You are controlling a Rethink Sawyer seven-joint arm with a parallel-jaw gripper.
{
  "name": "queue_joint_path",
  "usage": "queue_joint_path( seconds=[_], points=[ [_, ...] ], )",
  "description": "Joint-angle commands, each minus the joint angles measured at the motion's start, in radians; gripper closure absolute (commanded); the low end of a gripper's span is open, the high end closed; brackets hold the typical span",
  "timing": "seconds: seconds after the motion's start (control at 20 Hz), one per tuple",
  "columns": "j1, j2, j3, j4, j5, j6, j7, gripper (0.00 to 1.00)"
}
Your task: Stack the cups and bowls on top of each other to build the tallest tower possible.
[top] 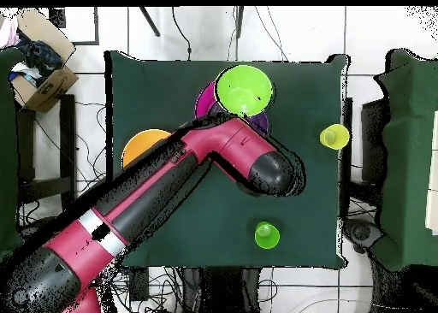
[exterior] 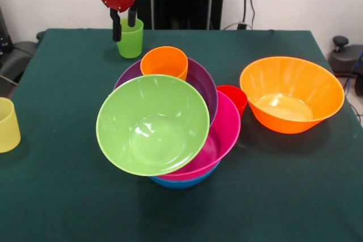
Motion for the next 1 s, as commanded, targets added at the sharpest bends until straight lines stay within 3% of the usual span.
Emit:
queue_joint_path(
  seconds=[0.05, 1.0],
  points=[
    [-0.026, 0.063, 0.194, -0.110, -0.006, 0.120, -0.259, 0.00],
    [-0.024, 0.074, 0.220, -0.117, -0.024, 0.115, -0.281, 0.00]
  ],
)
